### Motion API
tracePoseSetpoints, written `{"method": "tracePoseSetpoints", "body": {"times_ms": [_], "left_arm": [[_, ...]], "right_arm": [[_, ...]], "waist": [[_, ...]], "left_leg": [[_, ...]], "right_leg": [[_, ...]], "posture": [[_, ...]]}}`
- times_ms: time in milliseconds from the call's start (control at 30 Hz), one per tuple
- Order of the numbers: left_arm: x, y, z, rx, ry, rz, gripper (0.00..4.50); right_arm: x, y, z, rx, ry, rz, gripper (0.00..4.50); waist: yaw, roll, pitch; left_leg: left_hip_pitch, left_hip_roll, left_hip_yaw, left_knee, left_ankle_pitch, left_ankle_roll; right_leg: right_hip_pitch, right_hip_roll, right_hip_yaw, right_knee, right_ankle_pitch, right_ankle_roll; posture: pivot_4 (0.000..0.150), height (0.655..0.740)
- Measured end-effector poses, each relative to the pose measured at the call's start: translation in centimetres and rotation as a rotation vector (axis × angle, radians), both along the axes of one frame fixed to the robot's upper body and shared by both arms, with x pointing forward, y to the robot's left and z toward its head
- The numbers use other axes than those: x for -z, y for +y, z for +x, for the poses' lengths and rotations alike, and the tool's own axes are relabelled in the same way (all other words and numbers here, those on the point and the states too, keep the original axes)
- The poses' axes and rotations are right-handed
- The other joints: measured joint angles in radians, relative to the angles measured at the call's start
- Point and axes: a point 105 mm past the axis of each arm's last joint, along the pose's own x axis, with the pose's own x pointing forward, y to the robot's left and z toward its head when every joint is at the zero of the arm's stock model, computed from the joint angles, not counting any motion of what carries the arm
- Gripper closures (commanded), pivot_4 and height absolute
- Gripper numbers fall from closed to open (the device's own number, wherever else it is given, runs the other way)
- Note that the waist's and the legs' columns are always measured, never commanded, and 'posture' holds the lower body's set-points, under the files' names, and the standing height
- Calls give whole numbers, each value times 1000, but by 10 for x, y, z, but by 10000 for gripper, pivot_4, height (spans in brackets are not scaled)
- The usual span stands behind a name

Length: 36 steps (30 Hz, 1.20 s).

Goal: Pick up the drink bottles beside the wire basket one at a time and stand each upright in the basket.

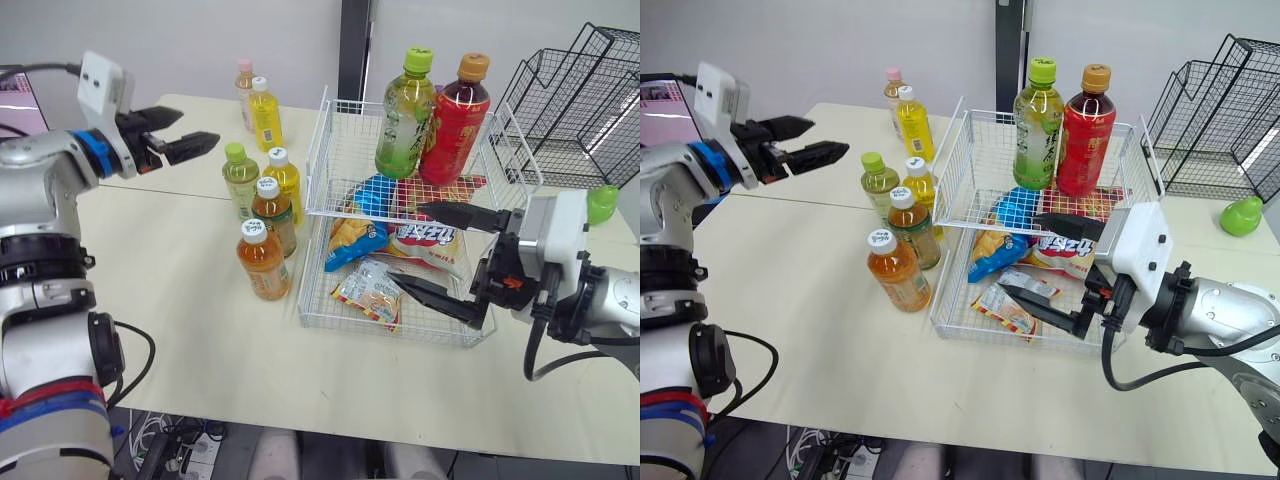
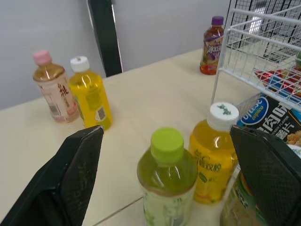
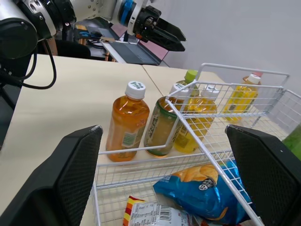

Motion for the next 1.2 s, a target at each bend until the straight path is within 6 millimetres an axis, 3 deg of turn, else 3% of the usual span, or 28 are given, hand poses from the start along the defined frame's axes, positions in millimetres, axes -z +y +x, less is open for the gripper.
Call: {"method": "tracePoseSetpoints", "body": {"times_ms": [200,400,600,900,1000,1200], "left_arm": [[18,-9,11,-29,10,-59,588],[36,-17,34,-119,19,-95,588],[30,-32,52,-142,2,-115,588],[40,-48,60,-118,56,-120,588],[37,-50,62,-112,51,-116,6680],[37,-52,62,-108,52,-113,24064]], "right_arm": [[2,3,0,20,12,7,0],[1,6,0,31,12,20,0],[-2,6,1,35,2,17,0],[-3,6,2,45,4,28,0],[-3,7,2,46,3,31,0],[-4,8,0,45,-7,32,0]], "waist": [[5,0,0],[8,0,0],[9,0,0],[8,0,0],[8,0,0],[8,0,0]], "left_leg": [[0,-1,0,3,0,0],[0,-1,0,4,0,0],[0,-1,0,5,0,0],[0,-1,0,5,0,1],[0,-1,0,5,0,0],[0,-1,0,5,0,0]], "right_leg": [[0,0,0,2,0,0],[0,1,0,3,0,0],[0,1,0,3,0,0],[0,2,0,4,0,0],[0,2,0,4,0,0],[0,2,0,4,0,0]], "posture": [[1500,6907],[1500,6907],[1500,6907],[1500,6907],[1500,6907],[1500,6907]]}}
